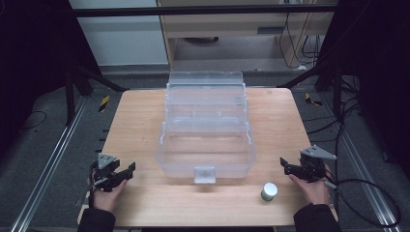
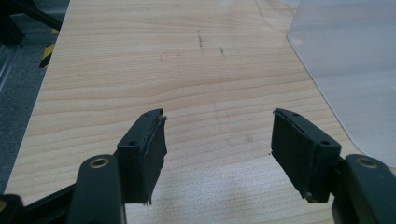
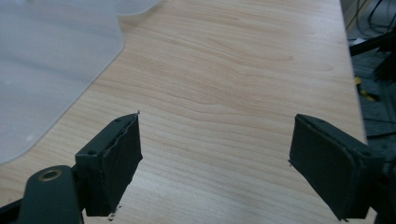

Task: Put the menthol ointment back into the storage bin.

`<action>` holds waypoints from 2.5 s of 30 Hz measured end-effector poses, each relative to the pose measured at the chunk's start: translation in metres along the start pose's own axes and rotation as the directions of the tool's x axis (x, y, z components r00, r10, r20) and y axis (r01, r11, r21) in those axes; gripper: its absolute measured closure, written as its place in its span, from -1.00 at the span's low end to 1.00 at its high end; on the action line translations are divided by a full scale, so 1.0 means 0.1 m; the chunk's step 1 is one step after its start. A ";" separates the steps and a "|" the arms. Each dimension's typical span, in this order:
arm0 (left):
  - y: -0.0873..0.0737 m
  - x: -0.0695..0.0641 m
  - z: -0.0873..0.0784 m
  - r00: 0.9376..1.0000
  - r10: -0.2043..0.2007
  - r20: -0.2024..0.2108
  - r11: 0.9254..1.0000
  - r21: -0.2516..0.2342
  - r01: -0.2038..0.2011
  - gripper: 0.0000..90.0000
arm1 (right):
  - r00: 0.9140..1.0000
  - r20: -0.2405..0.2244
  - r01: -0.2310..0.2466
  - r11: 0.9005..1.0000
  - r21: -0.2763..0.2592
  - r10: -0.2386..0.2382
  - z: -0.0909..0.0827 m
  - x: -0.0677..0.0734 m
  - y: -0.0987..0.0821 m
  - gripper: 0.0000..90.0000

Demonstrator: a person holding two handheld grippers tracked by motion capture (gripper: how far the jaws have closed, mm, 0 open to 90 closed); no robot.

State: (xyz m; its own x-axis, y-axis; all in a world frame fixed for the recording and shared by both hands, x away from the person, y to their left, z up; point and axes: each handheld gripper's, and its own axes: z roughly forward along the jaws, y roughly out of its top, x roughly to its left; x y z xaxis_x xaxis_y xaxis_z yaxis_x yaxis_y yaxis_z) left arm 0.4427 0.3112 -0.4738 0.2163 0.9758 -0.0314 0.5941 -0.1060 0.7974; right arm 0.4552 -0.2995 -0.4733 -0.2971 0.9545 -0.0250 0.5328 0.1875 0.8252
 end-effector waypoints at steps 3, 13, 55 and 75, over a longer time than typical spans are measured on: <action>-0.01 0.00 0.02 1.000 0.004 0.008 1.000 0.003 -0.004 -0.23 | 1.000 -0.019 0.019 1.000 -0.007 -0.019 -0.08 0.00 0.07 -0.56; -0.01 -0.03 0.05 1.000 0.015 0.015 1.000 0.001 -0.015 -0.27 | 0.988 -0.146 0.059 0.998 0.011 -0.057 -0.27 -0.01 0.46 -0.42; -0.01 -0.05 0.10 0.998 0.062 0.020 0.998 0.015 -0.062 -0.27 | 0.745 -0.492 0.581 0.801 0.146 -0.451 -0.34 0.46 1.11 -0.46; 0.00 -0.07 0.10 0.997 0.077 0.021 0.997 0.015 -0.077 -0.27 | 0.588 -0.625 0.765 0.603 0.224 -0.514 -0.32 0.75 0.93 -0.29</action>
State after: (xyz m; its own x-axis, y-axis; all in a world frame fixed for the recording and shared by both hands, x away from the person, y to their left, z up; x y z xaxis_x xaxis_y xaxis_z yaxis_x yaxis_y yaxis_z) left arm 0.4485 0.3029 -0.4796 0.2779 0.9605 0.0173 0.5873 -0.1841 0.7882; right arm 0.4568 -0.2180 -0.3802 -0.9435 0.3199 -0.0861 0.2715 0.8956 0.3525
